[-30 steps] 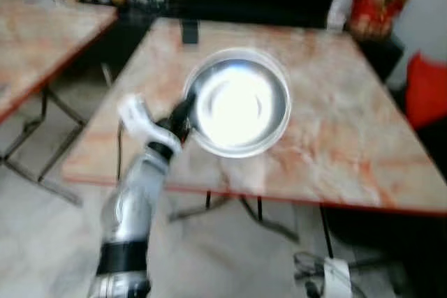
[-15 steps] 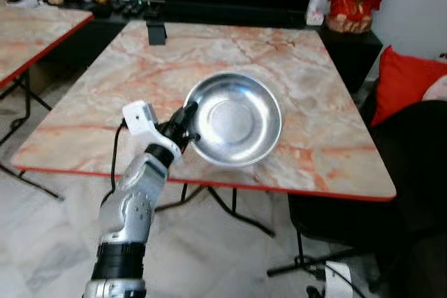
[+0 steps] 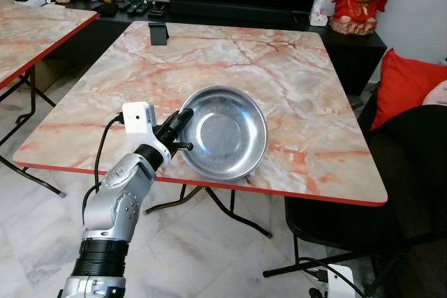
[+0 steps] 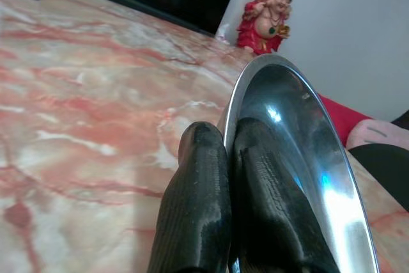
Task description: Setting the table
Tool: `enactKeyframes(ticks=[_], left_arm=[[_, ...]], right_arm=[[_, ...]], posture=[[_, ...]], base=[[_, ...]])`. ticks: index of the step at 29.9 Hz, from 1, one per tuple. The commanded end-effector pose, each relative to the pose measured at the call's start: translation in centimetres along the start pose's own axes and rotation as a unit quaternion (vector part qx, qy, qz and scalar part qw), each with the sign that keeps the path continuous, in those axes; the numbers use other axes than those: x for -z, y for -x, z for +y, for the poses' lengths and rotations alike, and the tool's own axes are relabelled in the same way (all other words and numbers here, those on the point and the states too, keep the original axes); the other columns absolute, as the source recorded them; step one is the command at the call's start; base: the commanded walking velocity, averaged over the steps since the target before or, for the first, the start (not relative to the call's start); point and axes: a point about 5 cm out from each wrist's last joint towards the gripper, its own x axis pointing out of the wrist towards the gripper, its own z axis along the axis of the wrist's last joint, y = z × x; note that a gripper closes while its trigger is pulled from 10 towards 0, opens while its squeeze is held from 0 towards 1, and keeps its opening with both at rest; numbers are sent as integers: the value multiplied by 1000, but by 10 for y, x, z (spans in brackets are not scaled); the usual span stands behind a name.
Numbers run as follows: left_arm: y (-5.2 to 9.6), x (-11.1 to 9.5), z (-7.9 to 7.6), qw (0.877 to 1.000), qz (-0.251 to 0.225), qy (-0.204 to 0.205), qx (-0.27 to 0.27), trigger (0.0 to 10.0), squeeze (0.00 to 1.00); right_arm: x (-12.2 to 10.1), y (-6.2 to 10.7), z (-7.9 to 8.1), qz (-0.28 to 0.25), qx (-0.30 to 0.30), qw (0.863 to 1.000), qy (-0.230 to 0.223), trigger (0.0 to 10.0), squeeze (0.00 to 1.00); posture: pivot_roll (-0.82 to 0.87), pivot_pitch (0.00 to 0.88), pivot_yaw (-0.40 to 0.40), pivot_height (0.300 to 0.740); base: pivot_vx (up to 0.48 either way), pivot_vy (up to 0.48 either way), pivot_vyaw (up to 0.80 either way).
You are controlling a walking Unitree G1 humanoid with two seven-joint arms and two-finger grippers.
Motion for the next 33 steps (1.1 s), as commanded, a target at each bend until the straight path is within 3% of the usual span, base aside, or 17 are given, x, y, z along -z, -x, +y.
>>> enactKeyframes(ticks=[1, 6, 14, 33], left_arm=[[-2, -5, -1, 1000, -5, 7, 9, 10000, 0], [-1, -1, 2, 999, -12, 52, 1, 10000, 0], [-2, -1, 5, 998, -12, 57, -5, 10000, 0], [-5, 1, -5, 997, -10, 70, 13, 10000, 0]], right_arm=[[-1, 0, -1, -3, 1, 1000, -6, 10000, 0], [-1, 0, -1, -4, 2, 1000, -7, 10000, 0], [0, 0, -1, -1, 1, 1000, -12, 10000, 0], [-2, 0, -1, -10, 1, 1000, -20, 10000, 0]], posture=[[62, 0, -61, 711], [63, 0, -65, 711], [63, 0, -65, 711], [63, 0, -64, 711]], base=[[0, 0, 0], [0, 0, 0], [0, 0, -381], [40, 0, -22]])
